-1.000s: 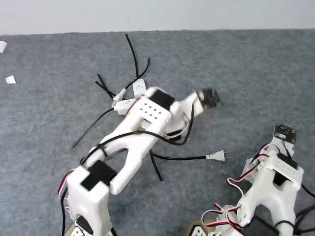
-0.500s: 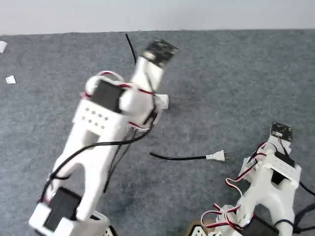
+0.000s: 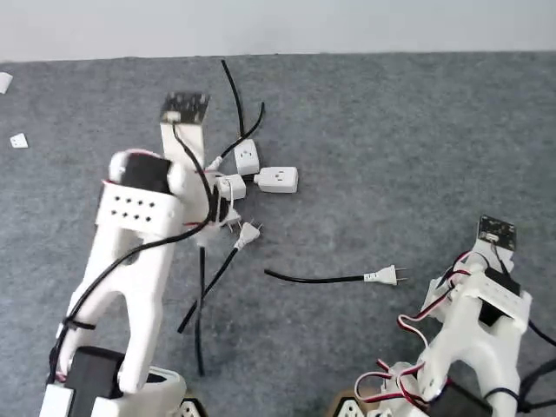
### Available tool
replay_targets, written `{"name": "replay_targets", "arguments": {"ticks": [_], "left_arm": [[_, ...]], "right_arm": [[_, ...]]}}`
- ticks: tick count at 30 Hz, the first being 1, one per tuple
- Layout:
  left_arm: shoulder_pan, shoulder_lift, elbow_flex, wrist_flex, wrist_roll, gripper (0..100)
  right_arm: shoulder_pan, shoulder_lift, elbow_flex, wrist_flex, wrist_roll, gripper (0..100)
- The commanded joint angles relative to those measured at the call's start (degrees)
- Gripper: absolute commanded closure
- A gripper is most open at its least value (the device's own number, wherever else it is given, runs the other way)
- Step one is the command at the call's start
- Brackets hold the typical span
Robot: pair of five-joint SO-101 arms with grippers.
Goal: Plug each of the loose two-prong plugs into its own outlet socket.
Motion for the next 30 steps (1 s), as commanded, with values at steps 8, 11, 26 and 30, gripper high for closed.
{"name": "replay_targets", "arguments": {"ticks": [8, 11, 26, 30], "left_arm": [[14.6, -1.8, 26.6, -25.6, 12.9, 99], [14.2, -1.8, 31.2, -30.7, 12.0, 99], [11.4, -1.9, 37.1, -39.0, 7.4, 83], [11.1, -2.3, 37.1, -36.6, 8.4, 62]], "right_arm": [[-0.7, -1.8, -0.2, -0.9, -0.6, 90.8], [-0.6, -1.8, -0.2, -0.9, -0.6, 90.8], [-0.7, -1.8, -0.2, -0.9, -0.6, 90.8], [-0.7, -1.8, -0.2, -0.9, -0.6, 90.8]]}}
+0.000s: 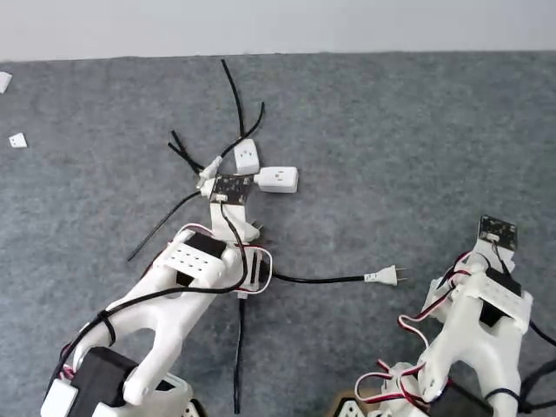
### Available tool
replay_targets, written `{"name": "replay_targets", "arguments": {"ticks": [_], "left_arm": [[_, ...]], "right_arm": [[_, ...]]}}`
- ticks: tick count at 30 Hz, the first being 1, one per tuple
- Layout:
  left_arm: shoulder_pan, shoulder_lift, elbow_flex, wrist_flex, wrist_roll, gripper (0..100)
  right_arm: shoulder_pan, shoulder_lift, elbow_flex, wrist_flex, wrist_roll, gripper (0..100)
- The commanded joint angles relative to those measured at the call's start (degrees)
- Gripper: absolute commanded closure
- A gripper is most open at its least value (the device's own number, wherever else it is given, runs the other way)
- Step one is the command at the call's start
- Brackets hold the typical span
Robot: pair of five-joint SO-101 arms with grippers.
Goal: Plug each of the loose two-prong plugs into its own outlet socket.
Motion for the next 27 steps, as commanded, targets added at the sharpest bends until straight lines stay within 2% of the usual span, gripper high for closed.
{"name": "replay_targets", "arguments": {"ticks": [1, 3, 6, 9, 14, 21, 25, 27], "left_arm": [[-0.4, -2.4, -0.5, 2.1, 0.4, 59], [-0.9, -3.0, -2.2, 5.2, 0.2, 55], [-3.0, -7.5, -4.5, 9.9, -2.8, 55], [-4.3, -14.5, -4.5, 12.6, -3.5, 55], [-5.7, -28.3, -1.3, 18.5, -9.5, 55], [-23.0, -46.9, 8.6, 19.5, -11.5, 55], [-31.6, -51.4, 13.6, 19.5, -11.5, 55], [-34.5, -51.6, 14.6, 19.3, -11.7, 55]], "right_arm": [[-0.7, -1.8, -0.2, -0.9, -0.6, 90.8], [-0.7, -1.8, -0.2, -0.9, -0.6, 90.8], [-0.7, -1.8, -0.1, -0.9, -0.6, 90.8], [-0.7, -1.8, -0.1, -0.9, -0.6, 90.8], [-0.7, -1.8, -0.1, -0.9, -0.6, 90.8], [-0.7, -1.8, -0.1, -0.9, -0.3, 90.8], [-1.2, -1.8, -0.5, -0.9, 0.0, 90.5], [-4.8, -2.2, -0.6, -0.9, 2.4, 90.5]]}}
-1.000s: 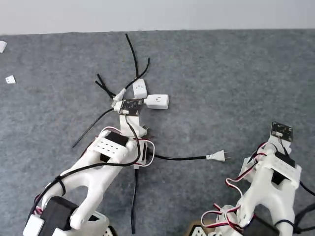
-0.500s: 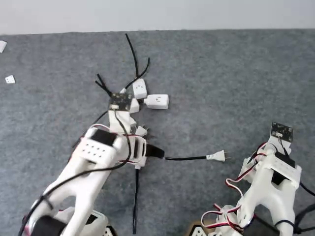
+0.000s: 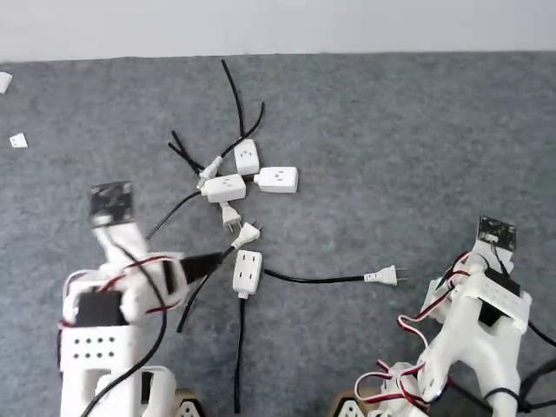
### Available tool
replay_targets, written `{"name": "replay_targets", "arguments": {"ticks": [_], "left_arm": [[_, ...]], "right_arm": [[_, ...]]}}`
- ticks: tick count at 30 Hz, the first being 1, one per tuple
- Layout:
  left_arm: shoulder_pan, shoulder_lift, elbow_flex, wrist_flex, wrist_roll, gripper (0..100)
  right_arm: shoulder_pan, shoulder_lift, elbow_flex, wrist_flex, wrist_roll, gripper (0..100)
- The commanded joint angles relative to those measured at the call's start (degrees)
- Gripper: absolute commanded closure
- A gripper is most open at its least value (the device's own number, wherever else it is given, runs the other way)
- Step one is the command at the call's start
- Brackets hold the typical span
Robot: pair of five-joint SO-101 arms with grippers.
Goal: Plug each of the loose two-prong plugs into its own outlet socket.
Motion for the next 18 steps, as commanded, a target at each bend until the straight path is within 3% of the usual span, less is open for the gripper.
{"name": "replay_targets", "arguments": {"ticks": [1, 5, 11, 15, 18], "left_arm": [[-5.6, -1.6, 0.2, -0.4, -0.9, 55], [-9.4, 0.6, 1.3, -4.5, -0.7, 55], [-10.6, 11.1, -0.2, -9.9, -0.7, 55], [-10.6, 18.9, -1.4, -15.5, -0.7, 55], [-10.6, 22.9, -1.4, -19.3, -0.7, 55]], "right_arm": [[-6.1, -2.3, -1.1, -0.9, 5.6, 90.5], [-12.2, -2.3, -8.3, 3.3, 15.8, 90.8], [-16.2, -1.7, -30.4, 20.4, 25.1, 90.4], [-24.4, -1.6, -38.3, 32.1, 39.1, 90.3], [-30.5, -1.6, -38.8, 35.3, 49.3, 87.6]]}}
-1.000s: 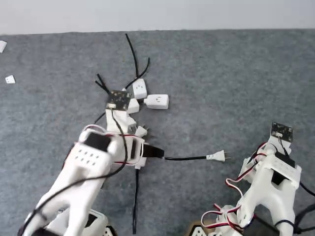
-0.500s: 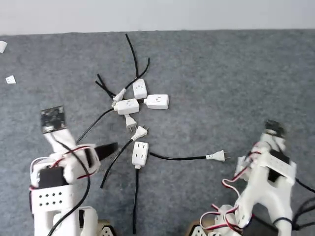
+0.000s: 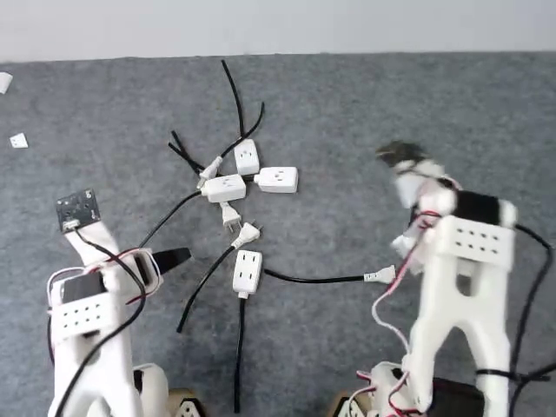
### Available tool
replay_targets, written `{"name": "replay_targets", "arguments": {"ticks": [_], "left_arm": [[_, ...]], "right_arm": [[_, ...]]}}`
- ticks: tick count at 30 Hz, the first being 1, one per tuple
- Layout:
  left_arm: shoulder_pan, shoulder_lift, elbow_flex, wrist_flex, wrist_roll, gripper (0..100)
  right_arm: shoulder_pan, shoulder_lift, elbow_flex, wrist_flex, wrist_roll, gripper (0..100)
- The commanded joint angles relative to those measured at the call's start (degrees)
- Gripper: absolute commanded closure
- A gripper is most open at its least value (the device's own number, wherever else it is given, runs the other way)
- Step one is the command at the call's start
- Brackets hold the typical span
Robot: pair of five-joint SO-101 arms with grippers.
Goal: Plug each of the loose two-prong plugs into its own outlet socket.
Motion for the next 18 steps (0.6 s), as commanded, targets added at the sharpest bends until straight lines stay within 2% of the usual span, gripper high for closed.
{"name": "replay_targets", "arguments": {"ticks": [1, 4, 7, 12, 18], "left_arm": [[-0.4, 3.8, -3.3, -4.7, -0.5, 55], [-0.7, 4.2, -3.5, -4.9, -0.8, 55], [-3.1, 4.4, -3.4, -6.4, -0.6, 55], [-3.1, 4.7, -3.1, -9.0, -0.5, 55], [-3.1, 4.7, -3.1, -9.1, -0.5, 55]], "right_arm": [[-6.5, -1.4, -4.0, 3.2, 11.8, 85.5], [-9.5, 2.0, -4.2, 3.2, 16.4, 79.9], [-10.4, 8.6, -5.6, 2.9, 19.7, 79.0], [-9.6, 20.9, -9.7, -0.1, 20.0, 79.0], [-9.7, 29.1, -11.4, -0.7, 21.2, 79.0]]}}
